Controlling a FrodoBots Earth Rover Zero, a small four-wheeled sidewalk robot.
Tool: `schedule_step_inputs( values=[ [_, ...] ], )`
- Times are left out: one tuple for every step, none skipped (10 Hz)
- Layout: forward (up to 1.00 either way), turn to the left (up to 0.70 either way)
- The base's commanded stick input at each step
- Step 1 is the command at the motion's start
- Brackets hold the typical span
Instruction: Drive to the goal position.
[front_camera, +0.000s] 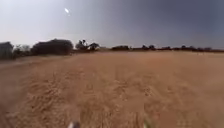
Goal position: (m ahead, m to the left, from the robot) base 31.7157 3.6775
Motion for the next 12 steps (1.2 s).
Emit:
schedule_step_inputs(
  values=[
    [0.7, 0.0],
    [0.7, 0.0],
    [0.7, 0.0],
    [0.7, 0.0],
    [0.7, 0.0],
    [0.7, 0.0],
    [0.7, 0.0],
    [0.7, 0.0],
    [0.7, 0.0],
    [0.7, 0.0],
    [0.7, 0.0],
    [0.7, 0.0]
  ],
)
